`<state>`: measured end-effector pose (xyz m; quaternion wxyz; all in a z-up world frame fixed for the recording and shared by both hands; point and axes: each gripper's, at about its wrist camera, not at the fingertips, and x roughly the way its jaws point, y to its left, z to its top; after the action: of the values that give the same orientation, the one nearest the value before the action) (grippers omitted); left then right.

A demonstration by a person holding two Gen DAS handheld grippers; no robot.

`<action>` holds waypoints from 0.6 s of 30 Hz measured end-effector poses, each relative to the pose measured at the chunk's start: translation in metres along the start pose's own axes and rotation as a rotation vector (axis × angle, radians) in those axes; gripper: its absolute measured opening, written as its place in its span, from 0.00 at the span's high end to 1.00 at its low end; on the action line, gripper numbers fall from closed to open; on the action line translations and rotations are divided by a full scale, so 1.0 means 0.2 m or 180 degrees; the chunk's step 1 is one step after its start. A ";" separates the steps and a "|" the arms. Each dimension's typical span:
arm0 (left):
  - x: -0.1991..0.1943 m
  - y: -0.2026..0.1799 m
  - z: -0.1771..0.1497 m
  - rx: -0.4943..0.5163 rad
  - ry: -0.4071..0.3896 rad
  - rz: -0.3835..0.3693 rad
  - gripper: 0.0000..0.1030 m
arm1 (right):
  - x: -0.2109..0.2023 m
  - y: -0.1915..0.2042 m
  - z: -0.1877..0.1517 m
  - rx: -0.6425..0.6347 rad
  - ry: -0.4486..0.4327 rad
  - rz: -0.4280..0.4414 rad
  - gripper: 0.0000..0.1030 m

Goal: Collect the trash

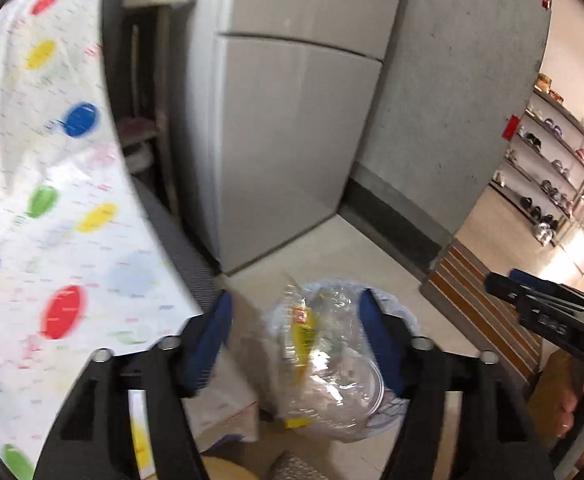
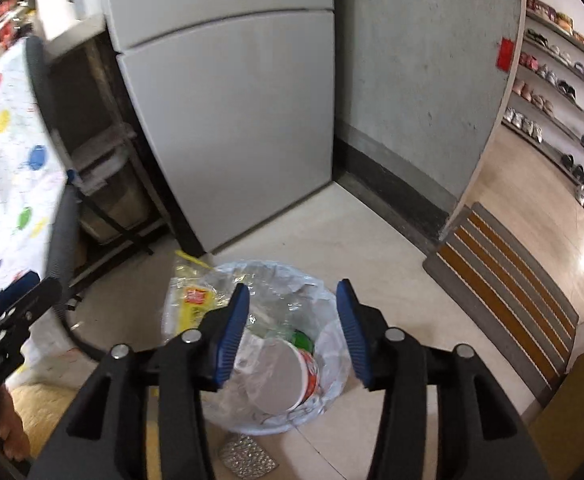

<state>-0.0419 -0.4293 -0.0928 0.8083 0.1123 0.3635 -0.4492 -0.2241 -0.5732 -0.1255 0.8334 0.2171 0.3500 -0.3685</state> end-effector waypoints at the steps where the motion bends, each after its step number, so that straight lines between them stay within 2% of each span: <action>1: -0.03 0.01 -0.01 0.0002 -0.0017 0.0017 0.23 | -0.06 0.03 -0.02 -0.0038 -0.0047 0.0013 0.50; 2: -0.08 0.03 -0.01 0.0011 -0.0031 0.0072 0.19 | -0.11 0.06 -0.04 -0.0072 -0.0084 0.0036 0.47; 3: -0.13 0.05 -0.02 0.0039 -0.0039 0.0126 0.15 | -0.14 0.08 -0.05 -0.0099 -0.0104 0.0051 0.40; 7: -0.27 0.08 -0.09 0.0212 0.0000 0.0341 0.13 | -0.30 0.19 -0.13 -0.0246 -0.0186 0.0063 0.25; 9: -0.34 0.10 -0.13 0.0225 0.0043 0.0439 0.13 | -0.36 0.24 -0.19 -0.0263 -0.0171 0.0066 0.21; 11: -0.39 0.11 -0.17 0.0236 0.0111 0.0452 0.13 | -0.40 0.28 -0.23 -0.0278 -0.0144 0.0067 0.16; 13: -0.43 0.11 -0.21 0.0231 0.0224 0.0441 0.13 | -0.45 0.31 -0.28 -0.0291 -0.0136 0.0060 0.06; 18: -0.52 0.12 -0.24 0.0192 0.0301 0.0348 0.09 | -0.57 0.34 -0.36 -0.0303 -0.0101 0.0081 0.06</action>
<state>-0.0809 -0.3247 -0.0586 0.8099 0.1775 0.3809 -0.4094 -0.2564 -0.4330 -0.0816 0.8529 0.1757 0.3510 -0.3442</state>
